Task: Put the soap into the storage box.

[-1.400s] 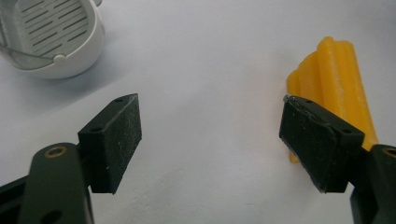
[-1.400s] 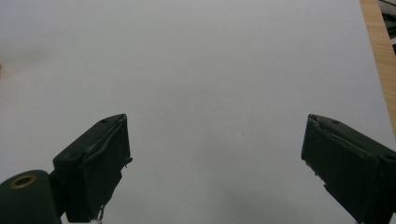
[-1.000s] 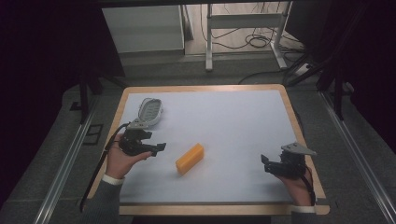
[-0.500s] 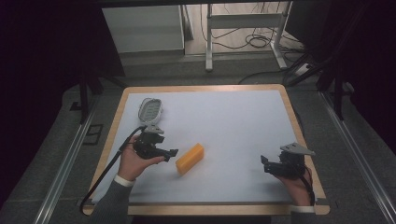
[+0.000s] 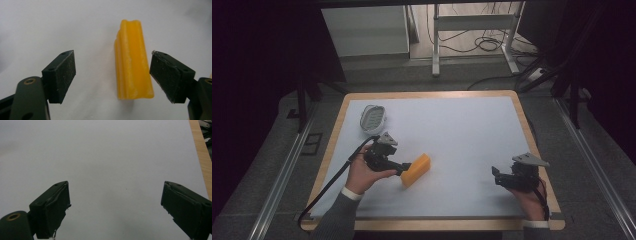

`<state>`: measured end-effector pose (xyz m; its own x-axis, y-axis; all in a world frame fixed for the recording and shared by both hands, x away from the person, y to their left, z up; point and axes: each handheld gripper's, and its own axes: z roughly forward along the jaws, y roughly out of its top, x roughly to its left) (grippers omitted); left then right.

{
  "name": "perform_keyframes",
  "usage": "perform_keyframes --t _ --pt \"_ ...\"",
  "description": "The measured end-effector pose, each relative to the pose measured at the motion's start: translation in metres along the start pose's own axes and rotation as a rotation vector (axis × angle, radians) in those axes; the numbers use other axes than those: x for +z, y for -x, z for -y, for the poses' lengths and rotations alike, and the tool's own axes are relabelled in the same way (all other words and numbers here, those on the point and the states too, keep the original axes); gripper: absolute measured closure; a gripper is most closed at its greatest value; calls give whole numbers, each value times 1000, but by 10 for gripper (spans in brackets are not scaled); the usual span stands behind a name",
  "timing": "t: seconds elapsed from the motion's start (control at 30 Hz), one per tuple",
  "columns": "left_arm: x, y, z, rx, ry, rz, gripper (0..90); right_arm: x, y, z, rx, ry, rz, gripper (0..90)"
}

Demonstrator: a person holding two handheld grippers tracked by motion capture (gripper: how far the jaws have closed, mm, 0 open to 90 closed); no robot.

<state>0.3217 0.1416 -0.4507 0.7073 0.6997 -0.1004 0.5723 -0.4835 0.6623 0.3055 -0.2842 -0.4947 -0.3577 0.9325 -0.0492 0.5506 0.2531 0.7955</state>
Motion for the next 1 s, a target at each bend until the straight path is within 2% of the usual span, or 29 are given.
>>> perform_keyframes --t 0.27,0.37,0.4,0.43,0.63,0.73,0.77,0.87,0.9,1.0 --pt "8 5 -5 14 -20 4 213 1 -1 1 -1 -5 1 87" --pt "14 9 -7 31 -47 -28 208 2 -1 1 -3 -9 4 87" --pt "14 9 -7 31 -47 -28 208 2 -1 1 -3 -9 4 87" --pt "18 10 -8 24 -46 -9 210 2 0 1 -2 -12 4 87" --pt "29 11 -8 15 -69 3 213 1 1 1 2 -12 8 87" --pt "34 15 -7 15 -84 -1 212 2 2 2 5 -14 6 87" --pt "37 18 -7 13 -84 10 212 1 2 2 12 -14 9 87" --pt "40 19 -6 14 -96 10 214 1 3 2 13 -15 11 87" --pt "44 21 -7 24 -113 -10 214 1 3 2 12 -16 13 87" --pt "46 24 -9 30 -119 -5 222 2 2 2 9 -19 12 87"
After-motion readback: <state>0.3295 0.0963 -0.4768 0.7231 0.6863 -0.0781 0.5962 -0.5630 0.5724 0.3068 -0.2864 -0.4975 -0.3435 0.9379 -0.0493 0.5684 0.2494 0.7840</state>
